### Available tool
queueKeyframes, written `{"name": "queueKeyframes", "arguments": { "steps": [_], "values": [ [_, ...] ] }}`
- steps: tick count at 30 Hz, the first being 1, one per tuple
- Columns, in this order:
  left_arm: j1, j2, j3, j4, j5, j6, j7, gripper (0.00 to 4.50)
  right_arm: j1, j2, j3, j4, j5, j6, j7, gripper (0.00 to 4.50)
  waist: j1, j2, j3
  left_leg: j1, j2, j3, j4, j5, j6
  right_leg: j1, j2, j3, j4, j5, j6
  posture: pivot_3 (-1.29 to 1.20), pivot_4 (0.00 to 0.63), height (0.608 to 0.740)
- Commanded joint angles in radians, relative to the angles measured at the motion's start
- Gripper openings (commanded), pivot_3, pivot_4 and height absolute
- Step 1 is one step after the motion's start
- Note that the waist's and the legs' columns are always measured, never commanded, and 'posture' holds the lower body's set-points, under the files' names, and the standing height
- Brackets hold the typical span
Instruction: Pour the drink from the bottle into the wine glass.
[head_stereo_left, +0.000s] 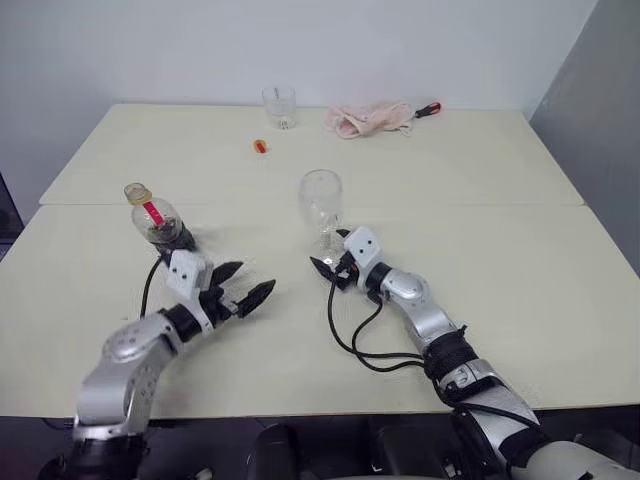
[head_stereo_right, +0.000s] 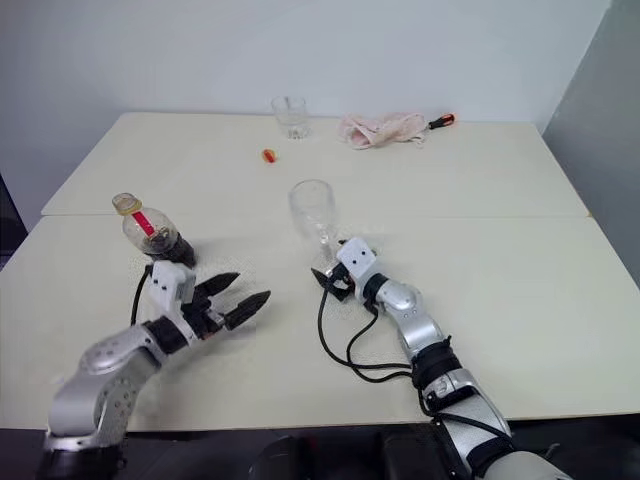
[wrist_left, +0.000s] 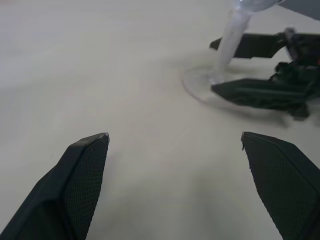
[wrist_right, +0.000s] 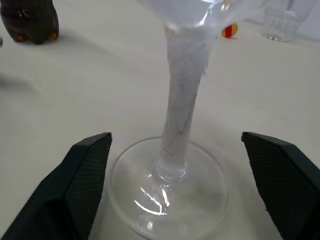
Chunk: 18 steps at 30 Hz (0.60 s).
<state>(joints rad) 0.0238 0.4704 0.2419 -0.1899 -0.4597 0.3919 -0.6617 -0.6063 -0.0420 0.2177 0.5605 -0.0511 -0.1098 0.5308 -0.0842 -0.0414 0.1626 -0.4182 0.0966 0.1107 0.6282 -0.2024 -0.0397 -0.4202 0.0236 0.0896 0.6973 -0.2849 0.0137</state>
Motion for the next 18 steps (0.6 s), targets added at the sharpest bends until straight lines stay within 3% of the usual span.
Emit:
{"name": "queueKeyframes", "arguments": {
  "steps": [1,12,18],
  "values": [
    [0.047,-0.032,0.073,-0.006,0.009,-0.084,0.054,4.5,0.062,-0.076,0.019,-0.212,0.038,0.145,0.117,4.43,0.004,0.0,0.0,0.0,0.0,0.0,0.0,0.0,0.0,0.0,0.0,0.0,0.0,0.0,0.0,0.0,0.15,0.74],
    [0.04,-0.064,0.127,0.158,0.057,-0.258,0.132,4.5,0.213,-0.414,-0.062,-0.761,0.232,0.636,0.334,4.43,0.007,-0.002,0.0,0.001,-0.002,0.0,0.001,0.0,0.001,0.001,-0.003,0.0,-0.001,-0.002,0.006,0.0,0.15,0.74],
    [-0.032,-0.035,0.138,0.28,0.074,-0.313,0.131,4.5,0.135,-0.508,-0.146,-0.986,0.463,0.893,0.397,4.43,0.003,-0.003,0.0,0.001,-0.003,-0.001,0.001,0.0,0.001,0.0,0.001,0.0,0.0,-0.003,0.005,0.0,0.15,0.74]
  ]
}}
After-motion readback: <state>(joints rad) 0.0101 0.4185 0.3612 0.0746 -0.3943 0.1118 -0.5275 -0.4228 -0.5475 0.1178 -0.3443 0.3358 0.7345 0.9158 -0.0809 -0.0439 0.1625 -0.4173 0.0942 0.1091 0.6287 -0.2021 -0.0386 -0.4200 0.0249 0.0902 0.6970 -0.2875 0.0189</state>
